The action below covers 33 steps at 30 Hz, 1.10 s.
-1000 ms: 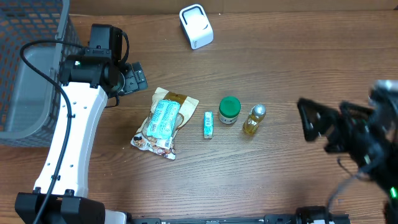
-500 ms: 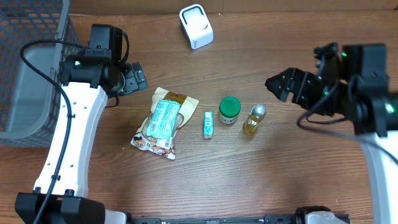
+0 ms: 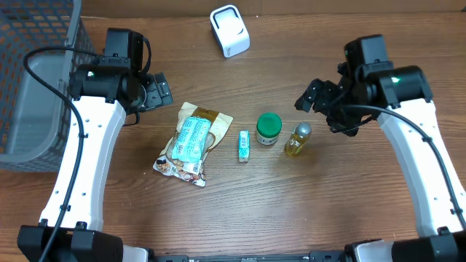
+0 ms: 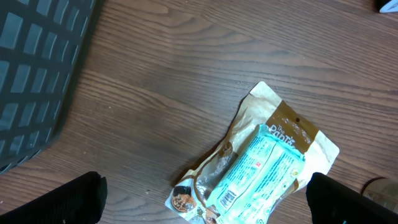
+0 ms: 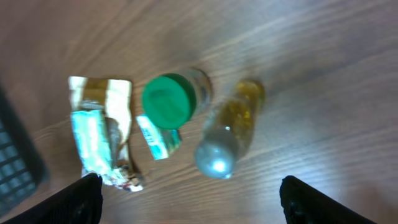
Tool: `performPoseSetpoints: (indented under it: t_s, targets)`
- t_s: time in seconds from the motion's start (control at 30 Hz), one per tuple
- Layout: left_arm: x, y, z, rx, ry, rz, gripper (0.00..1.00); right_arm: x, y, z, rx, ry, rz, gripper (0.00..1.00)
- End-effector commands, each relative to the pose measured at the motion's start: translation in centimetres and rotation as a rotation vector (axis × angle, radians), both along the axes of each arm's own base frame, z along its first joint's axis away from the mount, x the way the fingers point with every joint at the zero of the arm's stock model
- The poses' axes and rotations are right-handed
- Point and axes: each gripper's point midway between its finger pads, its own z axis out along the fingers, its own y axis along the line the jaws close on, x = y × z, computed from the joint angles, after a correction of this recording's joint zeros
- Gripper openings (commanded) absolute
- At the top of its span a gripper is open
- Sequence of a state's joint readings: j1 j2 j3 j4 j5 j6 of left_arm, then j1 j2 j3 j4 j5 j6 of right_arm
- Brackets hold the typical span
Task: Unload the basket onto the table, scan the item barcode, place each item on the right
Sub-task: 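Move the right gripper over the yellow Vim bottle and descend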
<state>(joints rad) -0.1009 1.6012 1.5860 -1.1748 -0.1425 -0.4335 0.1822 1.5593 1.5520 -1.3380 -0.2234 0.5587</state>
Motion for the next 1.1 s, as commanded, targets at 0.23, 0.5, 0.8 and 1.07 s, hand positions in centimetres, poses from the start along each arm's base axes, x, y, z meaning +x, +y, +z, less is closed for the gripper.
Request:
performPoseSetpoints:
  t_s: [0.23,0.5,0.8,1.07]
  targets:
    - [0.3,0.0,0.6,0.003,-0.017,-0.016,1.00,-0.5,0.3,-2.3,-0.211,0.020,-0.053,0.88]
    - [0.3,0.0,0.6,0.004,-0.017,-0.016,1.00,-0.7,0.6,-3.9,-0.223,0.040,-0.037,1.00]
    - [0.3,0.0,0.6,0.003,-0.017,-0.016,1.00,-0.8,0.6,-6.2,-0.227,0.051,-0.037,0.93]
    - [0.3,0.0,0.6,0.003,-0.017,-0.016,1.00,-0.5,0.7,-7.6,-0.224,0.041,-0.038,0.78]
